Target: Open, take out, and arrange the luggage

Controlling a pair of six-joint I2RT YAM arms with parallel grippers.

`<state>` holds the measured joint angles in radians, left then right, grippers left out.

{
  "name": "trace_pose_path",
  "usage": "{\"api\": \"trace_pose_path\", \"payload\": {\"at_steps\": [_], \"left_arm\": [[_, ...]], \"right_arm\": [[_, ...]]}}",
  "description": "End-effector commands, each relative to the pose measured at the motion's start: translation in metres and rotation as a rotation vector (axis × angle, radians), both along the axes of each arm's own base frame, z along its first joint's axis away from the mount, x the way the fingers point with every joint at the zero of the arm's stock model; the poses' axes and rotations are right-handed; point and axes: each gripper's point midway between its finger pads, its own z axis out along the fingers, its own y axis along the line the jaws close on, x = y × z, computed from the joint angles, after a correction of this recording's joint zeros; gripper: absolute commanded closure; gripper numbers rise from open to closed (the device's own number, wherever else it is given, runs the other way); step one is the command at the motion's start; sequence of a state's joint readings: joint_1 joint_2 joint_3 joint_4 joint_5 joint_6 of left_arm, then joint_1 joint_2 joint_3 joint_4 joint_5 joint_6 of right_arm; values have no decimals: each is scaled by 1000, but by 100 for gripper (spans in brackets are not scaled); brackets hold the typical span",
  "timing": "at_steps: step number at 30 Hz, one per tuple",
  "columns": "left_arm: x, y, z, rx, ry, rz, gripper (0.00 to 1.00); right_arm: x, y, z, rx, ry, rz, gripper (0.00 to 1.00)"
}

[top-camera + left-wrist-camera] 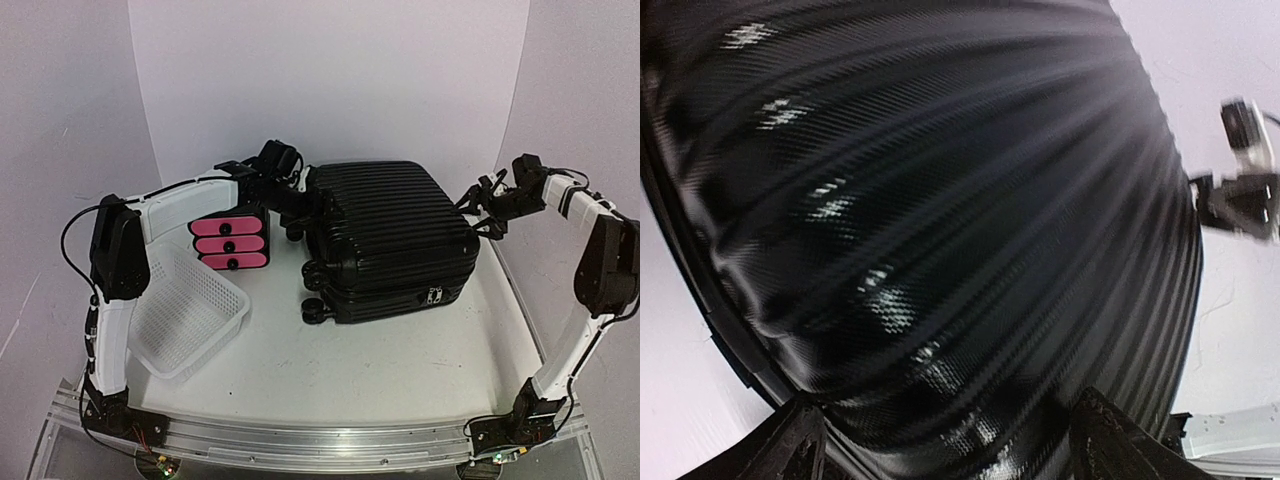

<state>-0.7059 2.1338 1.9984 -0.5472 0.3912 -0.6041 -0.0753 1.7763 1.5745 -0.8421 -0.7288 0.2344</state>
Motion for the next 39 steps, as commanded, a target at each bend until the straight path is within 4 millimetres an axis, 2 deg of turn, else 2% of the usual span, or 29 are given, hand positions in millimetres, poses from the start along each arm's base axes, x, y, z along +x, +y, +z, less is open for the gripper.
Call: {"api": "trace_pose_path", "payload": {"at_steps": [1,6,12,17,20,23,25,28,31,35,39], "left_arm": [[-14,-41,31,-124,-98,-150,17],[-18,-48,39,-145,-127,-213,14],[-23,-68,36,-208,-102,-322,13],[-8,-74,31,-196,-141,-325,11],[3,-62,30,-150,-169,-293,9],[14,-41,32,-88,-197,-246,6],[14,-29,38,-57,-215,-235,4],[7,-15,52,-18,-241,-227,2],[-4,0,77,11,-284,-222,1],[-12,33,109,108,-370,-163,0],[-29,66,130,175,-412,-109,0]], "right_arm": [[-62,38,11,134,109,67,9],[-97,45,2,146,143,55,9],[-146,80,-1,106,132,114,8],[-173,105,-2,31,115,138,8],[-181,98,-4,-12,110,112,8],[-190,90,-3,-66,109,113,8],[-195,84,2,-94,99,111,8],[-199,74,15,-144,59,100,7],[-202,61,26,-224,28,88,7],[-202,40,47,-346,-20,58,6],[-201,28,61,-407,-47,32,6]]}}
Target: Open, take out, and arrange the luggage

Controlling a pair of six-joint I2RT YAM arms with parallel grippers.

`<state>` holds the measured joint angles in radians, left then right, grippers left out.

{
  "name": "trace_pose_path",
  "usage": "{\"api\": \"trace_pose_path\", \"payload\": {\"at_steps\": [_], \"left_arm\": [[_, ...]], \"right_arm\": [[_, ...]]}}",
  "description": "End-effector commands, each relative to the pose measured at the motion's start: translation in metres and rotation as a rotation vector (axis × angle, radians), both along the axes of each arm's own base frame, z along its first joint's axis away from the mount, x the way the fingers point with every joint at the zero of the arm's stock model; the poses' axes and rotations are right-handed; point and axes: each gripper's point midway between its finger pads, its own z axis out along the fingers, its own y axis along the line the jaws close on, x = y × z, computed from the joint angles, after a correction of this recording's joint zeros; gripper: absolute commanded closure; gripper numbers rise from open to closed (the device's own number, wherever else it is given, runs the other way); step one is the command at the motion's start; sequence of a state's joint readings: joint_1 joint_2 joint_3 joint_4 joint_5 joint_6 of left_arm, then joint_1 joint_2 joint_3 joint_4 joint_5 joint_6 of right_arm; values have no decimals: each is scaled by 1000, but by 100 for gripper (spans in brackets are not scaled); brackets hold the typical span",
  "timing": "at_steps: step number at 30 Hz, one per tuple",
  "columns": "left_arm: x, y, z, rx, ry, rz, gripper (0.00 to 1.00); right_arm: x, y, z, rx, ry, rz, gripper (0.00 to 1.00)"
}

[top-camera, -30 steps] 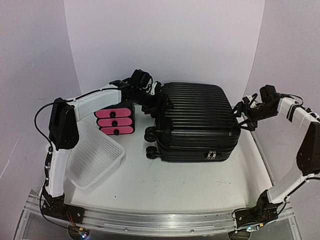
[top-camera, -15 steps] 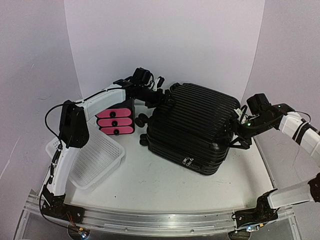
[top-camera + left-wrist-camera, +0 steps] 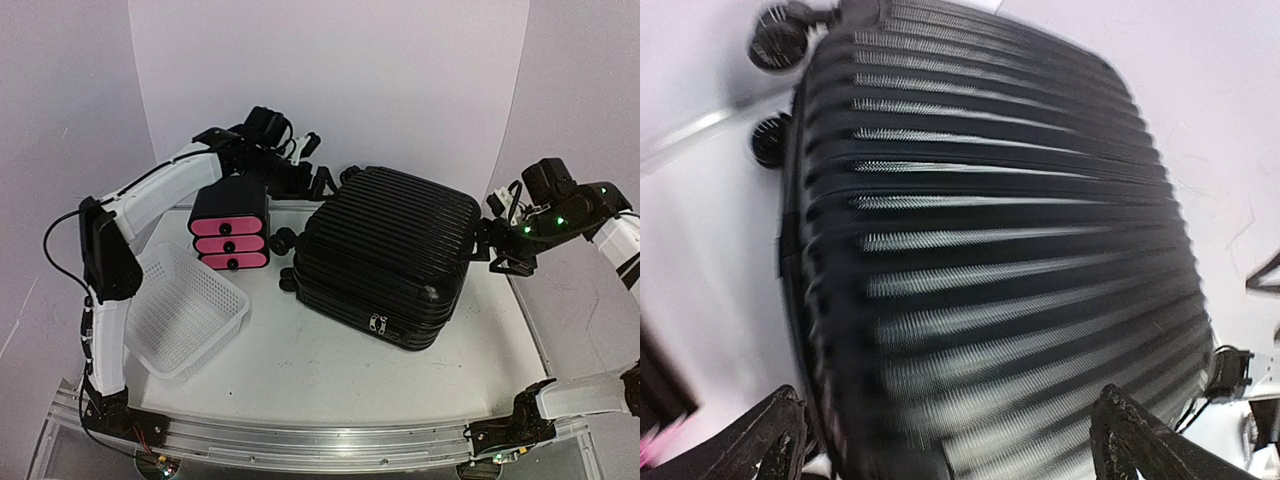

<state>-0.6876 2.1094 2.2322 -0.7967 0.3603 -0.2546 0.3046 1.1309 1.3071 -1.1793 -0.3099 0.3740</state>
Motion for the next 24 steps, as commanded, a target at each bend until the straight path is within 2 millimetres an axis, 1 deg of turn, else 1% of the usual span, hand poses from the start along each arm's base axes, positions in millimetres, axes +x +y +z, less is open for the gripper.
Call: {"api": "trace_pose_path", "payload": {"at_steps": [1,3,5,6,8,10,14,16,19,21,24], "left_arm": [[-33,49,67,29,-137,49,0],[-51,54,69,5,-105,28,0],[-67,57,62,-19,-65,4,0],[-74,59,59,-30,-54,1,0],[-87,61,47,-43,-33,-3,1],[-97,64,37,-51,-16,0,0],[-107,73,20,-47,-4,18,0],[-111,79,19,-42,-17,21,1],[-115,81,15,-39,-31,5,1],[-117,81,10,-30,-26,-4,1],[-118,80,4,-30,-4,-7,3]], "right_arm": [[-5,-20,15,-113,-48,-21,6],[-8,-17,14,-89,-31,-18,7],[-11,-4,13,-32,-20,-5,7],[-13,4,12,-5,-22,7,8],[-17,25,12,31,-32,48,9],[-25,45,11,20,-40,97,10],[-40,82,-4,-110,-70,185,11],[-45,101,-16,-177,-81,220,11],[-48,122,-32,-301,-128,228,11],[-49,134,-39,-348,-167,219,16],[-43,143,-49,-402,-221,166,25]]}}
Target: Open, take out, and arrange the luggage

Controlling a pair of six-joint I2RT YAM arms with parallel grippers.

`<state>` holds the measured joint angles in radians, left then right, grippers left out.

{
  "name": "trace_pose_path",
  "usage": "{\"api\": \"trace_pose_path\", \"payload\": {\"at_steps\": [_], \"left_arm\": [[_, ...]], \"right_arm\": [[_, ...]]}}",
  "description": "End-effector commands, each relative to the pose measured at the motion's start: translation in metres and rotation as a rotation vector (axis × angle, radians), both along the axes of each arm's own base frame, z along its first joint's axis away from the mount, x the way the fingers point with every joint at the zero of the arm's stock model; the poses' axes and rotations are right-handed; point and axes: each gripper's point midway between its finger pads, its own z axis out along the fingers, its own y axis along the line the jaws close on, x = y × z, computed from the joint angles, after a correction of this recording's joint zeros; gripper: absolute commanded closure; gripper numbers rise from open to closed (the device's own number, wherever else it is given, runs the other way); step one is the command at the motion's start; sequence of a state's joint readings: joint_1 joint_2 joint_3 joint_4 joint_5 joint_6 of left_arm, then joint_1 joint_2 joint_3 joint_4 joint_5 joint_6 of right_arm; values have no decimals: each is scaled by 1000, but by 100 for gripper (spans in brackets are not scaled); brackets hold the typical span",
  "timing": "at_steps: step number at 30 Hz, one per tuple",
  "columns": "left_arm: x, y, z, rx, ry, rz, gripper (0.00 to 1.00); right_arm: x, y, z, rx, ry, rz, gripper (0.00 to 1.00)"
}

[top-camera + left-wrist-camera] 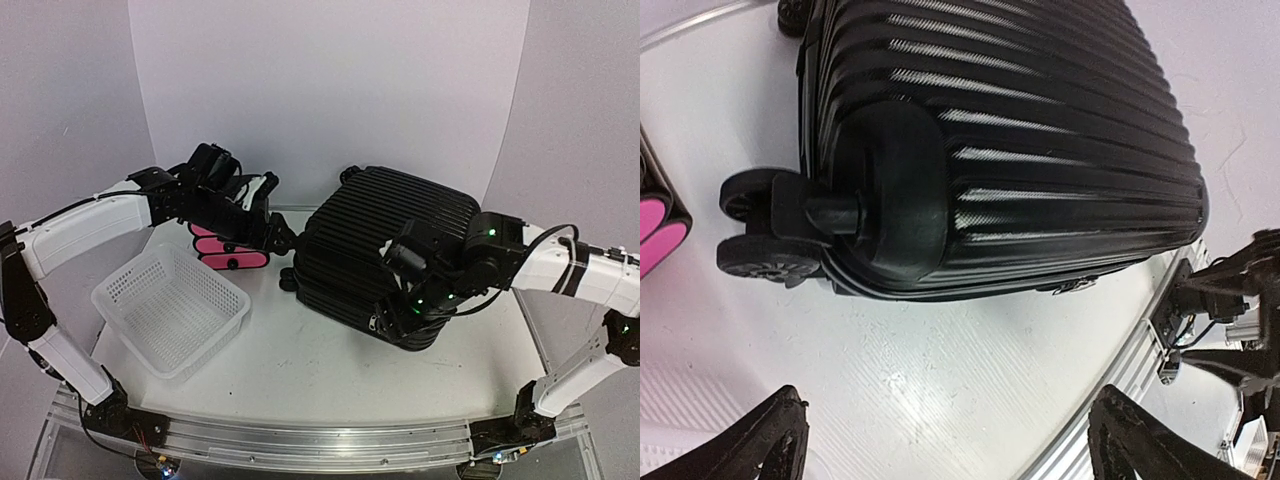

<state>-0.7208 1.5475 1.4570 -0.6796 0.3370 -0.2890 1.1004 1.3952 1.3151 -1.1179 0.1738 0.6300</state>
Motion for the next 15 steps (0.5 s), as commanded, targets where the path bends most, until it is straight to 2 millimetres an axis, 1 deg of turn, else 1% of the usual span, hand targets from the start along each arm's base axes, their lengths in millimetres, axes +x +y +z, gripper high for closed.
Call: {"api": "trace_pose_path", "payload": {"at_steps": [1,3,6,10,12,13,15], "left_arm": [[-3,-4,36,-107,-82,-16,4],[-11,-9,36,-159,-60,-44,6],[-24,-10,35,-220,-41,-74,6],[-39,-7,33,-248,-36,-95,6],[-45,-4,33,-255,-44,-98,5],[-48,-3,32,-258,-47,-100,5],[-52,1,26,-256,-44,-97,5]], "right_arm": [[29,11,15,-9,-232,-144,27],[30,15,8,-18,-279,-157,34],[32,19,-3,-25,-335,-187,43],[33,27,-18,-7,-395,-223,49],[32,33,-22,1,-427,-235,50],[31,37,-23,9,-441,-236,52],[30,39,-28,10,-460,-258,54]]}}
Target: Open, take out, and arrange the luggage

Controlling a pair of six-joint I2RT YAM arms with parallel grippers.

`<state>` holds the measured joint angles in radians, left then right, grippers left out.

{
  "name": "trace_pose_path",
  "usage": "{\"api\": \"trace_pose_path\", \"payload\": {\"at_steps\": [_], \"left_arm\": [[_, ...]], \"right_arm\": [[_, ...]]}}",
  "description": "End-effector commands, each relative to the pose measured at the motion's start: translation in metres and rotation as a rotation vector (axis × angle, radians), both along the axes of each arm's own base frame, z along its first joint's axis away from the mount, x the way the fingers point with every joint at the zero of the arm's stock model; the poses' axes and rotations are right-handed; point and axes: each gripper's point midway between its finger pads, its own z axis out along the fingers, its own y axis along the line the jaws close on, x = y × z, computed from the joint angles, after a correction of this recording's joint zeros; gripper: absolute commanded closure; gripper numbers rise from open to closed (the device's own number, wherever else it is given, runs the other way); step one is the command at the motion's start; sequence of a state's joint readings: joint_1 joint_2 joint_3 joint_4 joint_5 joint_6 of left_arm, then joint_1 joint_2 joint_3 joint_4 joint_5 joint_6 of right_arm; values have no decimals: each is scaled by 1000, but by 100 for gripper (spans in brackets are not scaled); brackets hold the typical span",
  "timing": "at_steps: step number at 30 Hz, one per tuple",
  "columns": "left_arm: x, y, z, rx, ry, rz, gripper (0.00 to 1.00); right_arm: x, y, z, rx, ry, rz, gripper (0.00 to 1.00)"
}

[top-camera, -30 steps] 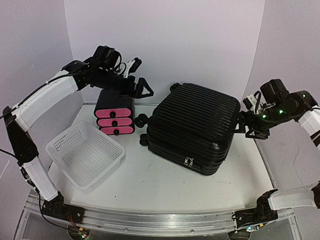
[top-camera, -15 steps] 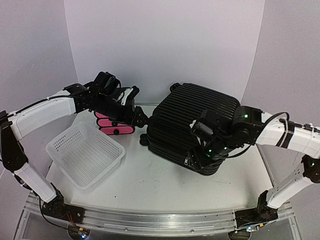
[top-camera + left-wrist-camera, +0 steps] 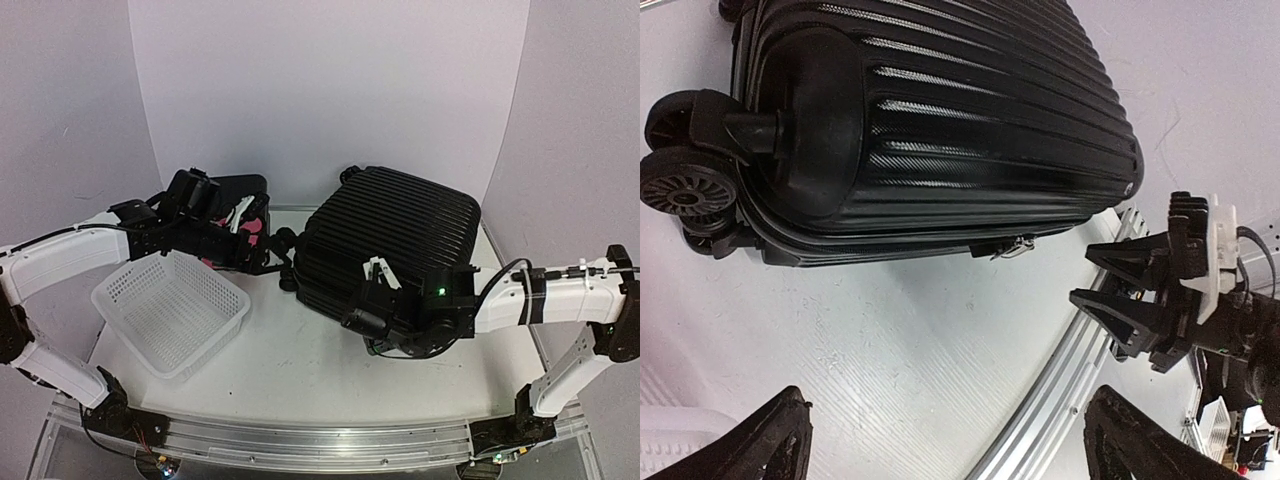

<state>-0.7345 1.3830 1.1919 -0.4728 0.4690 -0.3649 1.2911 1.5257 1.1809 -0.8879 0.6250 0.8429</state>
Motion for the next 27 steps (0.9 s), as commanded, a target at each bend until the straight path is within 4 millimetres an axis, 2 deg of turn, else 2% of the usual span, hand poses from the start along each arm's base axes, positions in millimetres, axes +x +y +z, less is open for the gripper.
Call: {"api": "trace_pose_path", "payload": {"at_steps": [1,6,10,20,27], "left_arm": [[-13,2,29,-103,-76,-20,5],[-21,9,30,-115,-85,-19,4],[-26,15,35,-124,-109,-19,3],[-35,20,23,-128,-75,-20,1],[-38,19,13,-138,-41,-21,0]], "right_arm": [[11,12,5,101,-129,-103,56],[15,0,-9,137,-175,-184,58],[16,1,-13,125,-176,-180,57],[19,-16,-32,113,-135,-232,54],[24,-14,-43,150,-85,-242,57]]}}
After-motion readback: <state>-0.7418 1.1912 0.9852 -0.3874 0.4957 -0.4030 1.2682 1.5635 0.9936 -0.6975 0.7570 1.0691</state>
